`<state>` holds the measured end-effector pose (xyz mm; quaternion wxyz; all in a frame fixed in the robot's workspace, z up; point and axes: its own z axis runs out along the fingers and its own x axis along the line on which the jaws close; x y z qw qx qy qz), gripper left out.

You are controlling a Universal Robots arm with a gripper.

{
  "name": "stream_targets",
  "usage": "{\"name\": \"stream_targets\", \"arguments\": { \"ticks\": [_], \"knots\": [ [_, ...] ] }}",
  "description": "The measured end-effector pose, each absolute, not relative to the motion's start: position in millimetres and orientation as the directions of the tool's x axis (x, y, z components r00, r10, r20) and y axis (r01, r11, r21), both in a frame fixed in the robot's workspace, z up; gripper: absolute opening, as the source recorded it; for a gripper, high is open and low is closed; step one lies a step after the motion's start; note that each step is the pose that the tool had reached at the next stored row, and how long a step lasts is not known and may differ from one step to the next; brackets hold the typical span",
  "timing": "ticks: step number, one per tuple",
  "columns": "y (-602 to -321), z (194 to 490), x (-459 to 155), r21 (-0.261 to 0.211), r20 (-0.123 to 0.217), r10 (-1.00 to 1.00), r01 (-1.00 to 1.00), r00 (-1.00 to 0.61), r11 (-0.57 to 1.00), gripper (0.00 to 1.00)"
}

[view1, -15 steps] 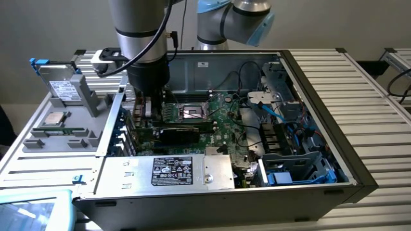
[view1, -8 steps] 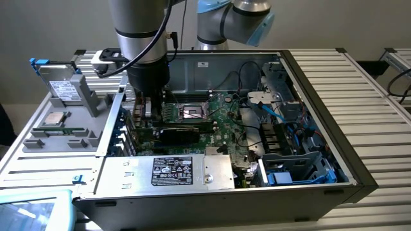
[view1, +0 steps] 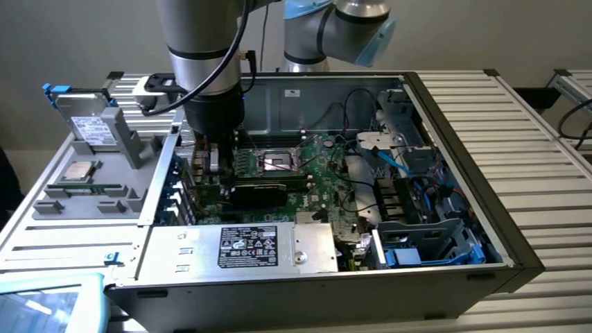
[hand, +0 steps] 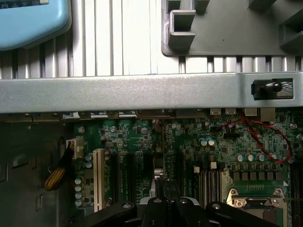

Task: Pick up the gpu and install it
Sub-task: 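Press down on the gpu until it lock into place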

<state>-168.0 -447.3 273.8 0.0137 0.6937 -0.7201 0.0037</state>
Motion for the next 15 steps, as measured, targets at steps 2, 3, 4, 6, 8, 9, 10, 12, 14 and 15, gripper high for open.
{"name": "stream_targets", "arguments": {
  "ticks": [2,3,4,6,8,9,10,12,14,15],
  "knots": [
    [-447,272,-168,0.014,0.025,-0.999,-0.999,-0.037,0.037,0.14],
    [-447,272,-168,0.014,0.025,-0.999,-0.999,-0.037,0.037,0.14],
    [-447,271,-168,0.014,0.025,-0.999,-0.999,-0.037,0.037,0.14],
    [-447,269,-168,0.014,0.025,-0.999,-0.999,-0.037,0.037,0.14],
    [-447,268,-168,0.014,0.026,-0.999,-0.999,-0.037,0.037,0.14],
    [-447,267,-168,0.014,0.026,-0.999,-0.999,-0.037,0.037,0.14],
    [-447,266,-168,0.014,0.026,-0.999,-0.999,-0.037,0.037,0.14],
    [-447,264,-168,0.014,0.025,-0.999,-0.999,-0.037,0.037,0.14],
    [-447,261,-168,0.014,0.025,-0.999,-0.999,-0.037,0.037,0.14],
    [-447,260,-168,0.014,0.025,-0.999,-0.999,-0.037,0.037,0.14]
  ]
}}
